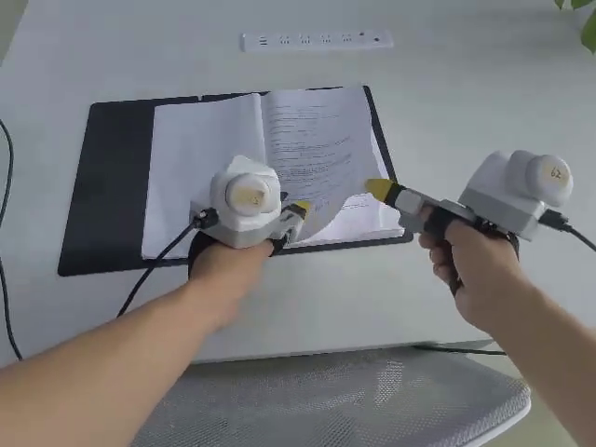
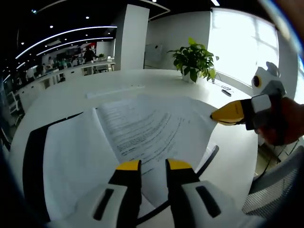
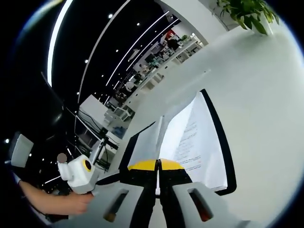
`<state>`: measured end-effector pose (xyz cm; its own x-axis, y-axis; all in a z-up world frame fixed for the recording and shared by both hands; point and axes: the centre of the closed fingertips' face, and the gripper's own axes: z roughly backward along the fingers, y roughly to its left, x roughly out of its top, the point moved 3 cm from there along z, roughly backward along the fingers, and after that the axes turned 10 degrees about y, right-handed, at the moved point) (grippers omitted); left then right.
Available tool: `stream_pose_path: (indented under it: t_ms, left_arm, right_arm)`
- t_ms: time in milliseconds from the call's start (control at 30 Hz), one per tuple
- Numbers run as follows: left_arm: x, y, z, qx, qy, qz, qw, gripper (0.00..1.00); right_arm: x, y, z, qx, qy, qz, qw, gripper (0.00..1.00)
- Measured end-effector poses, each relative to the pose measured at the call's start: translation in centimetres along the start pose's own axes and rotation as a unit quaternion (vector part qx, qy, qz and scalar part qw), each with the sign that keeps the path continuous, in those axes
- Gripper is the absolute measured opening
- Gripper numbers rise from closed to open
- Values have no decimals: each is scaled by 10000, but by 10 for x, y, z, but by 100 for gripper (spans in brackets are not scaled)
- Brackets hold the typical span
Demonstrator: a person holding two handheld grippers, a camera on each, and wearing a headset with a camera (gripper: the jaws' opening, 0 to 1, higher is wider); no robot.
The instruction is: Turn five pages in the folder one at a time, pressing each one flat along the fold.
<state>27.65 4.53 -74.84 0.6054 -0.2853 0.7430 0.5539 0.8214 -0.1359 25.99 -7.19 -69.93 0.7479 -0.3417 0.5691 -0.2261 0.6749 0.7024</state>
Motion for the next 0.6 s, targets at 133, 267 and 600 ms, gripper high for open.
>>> stream_pose_path:
  t_ms: [133,267,600]
  left_arm:
    - [-2,13,14,53,-37,94,9999,19]
    - [-4,25,33,116,-95,167,9997,19]
    - [-18,51,80,294,-95,373,9988,17]
  right_arm:
    - [5,22,-5,179,-6,235,9996,0]
    - [8,43,-11,365,21,435,9984,0]
    - [0,88,-39,831,261,843,9926,0]
